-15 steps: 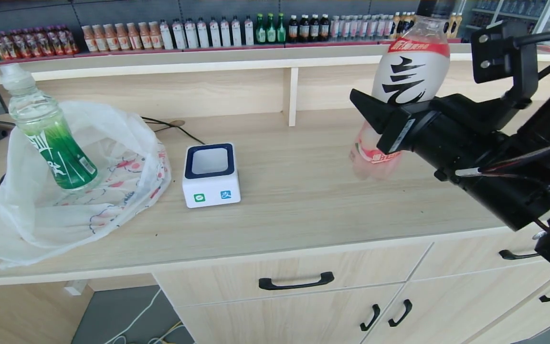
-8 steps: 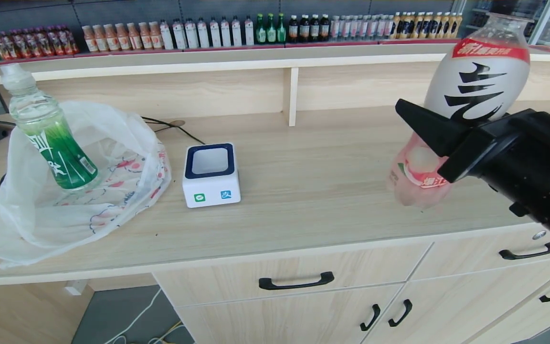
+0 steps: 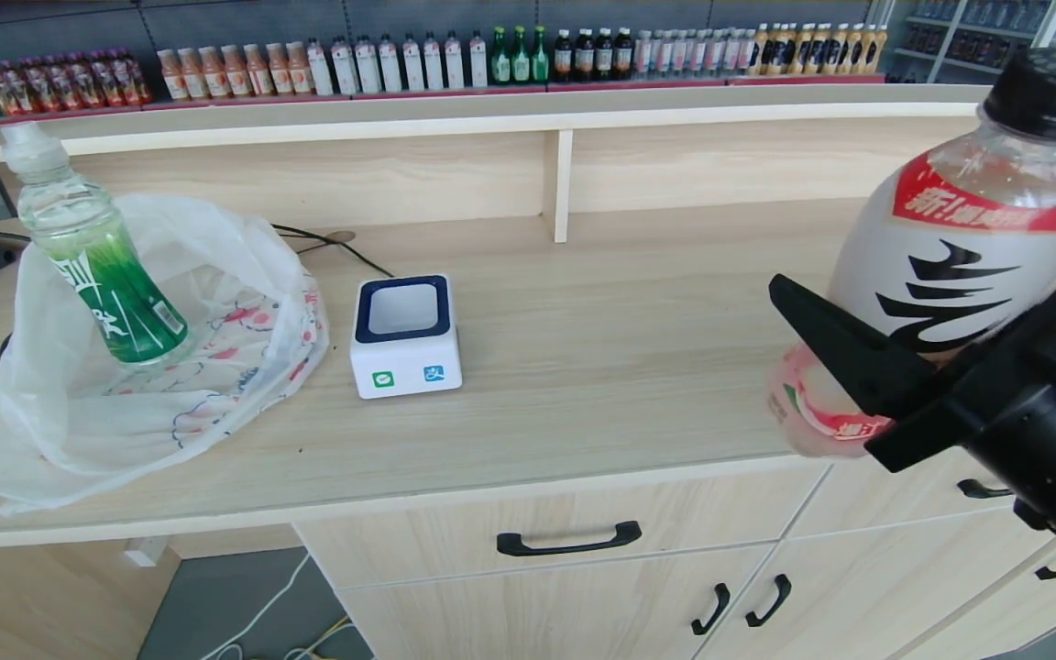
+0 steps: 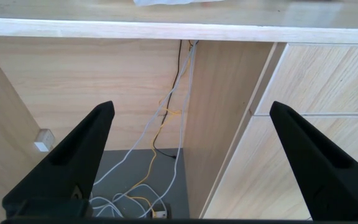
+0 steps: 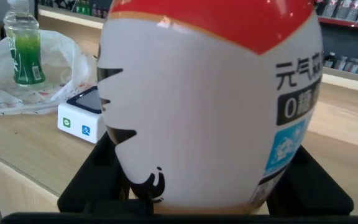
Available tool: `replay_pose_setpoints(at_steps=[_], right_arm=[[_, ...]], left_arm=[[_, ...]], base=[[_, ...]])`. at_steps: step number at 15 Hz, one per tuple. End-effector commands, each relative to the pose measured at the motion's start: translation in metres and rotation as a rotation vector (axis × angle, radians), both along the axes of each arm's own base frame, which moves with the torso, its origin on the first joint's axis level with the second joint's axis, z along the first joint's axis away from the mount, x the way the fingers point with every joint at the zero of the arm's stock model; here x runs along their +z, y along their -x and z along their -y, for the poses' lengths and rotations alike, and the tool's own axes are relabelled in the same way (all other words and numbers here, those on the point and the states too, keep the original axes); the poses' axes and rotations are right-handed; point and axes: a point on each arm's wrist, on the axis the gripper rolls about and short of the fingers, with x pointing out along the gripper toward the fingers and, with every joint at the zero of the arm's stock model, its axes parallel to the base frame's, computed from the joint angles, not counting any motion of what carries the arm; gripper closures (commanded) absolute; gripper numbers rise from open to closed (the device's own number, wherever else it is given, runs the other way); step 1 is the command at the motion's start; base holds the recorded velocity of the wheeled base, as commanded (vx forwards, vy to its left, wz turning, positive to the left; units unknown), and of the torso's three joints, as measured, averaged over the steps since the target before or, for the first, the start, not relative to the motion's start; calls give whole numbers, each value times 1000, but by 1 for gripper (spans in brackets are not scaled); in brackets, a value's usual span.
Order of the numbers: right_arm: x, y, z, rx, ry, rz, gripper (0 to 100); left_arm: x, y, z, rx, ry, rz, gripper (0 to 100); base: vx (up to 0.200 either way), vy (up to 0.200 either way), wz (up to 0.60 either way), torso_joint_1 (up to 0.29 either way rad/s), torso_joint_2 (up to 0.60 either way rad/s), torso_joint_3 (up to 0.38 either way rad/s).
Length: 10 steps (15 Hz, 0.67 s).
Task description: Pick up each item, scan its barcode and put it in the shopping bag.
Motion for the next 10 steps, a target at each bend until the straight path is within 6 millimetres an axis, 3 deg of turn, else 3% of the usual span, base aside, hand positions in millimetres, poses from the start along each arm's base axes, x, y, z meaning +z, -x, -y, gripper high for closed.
replay_pose_setpoints(at_steps=[1,5,10], right_arm=[[-9,2,-19,40,67,40,100],[-33,10,-62,105,212,162,100],[-37,35,-70,98,418,361,100]], left_arm=[[0,0,0,1,0,1,0],[0,0,0,1,0,1,0],[0,0,0,1,0,1,0]], base=[[0,0,0,0,0,0],[0,0,0,0,0,0],[0,0,0,0,0,0]])
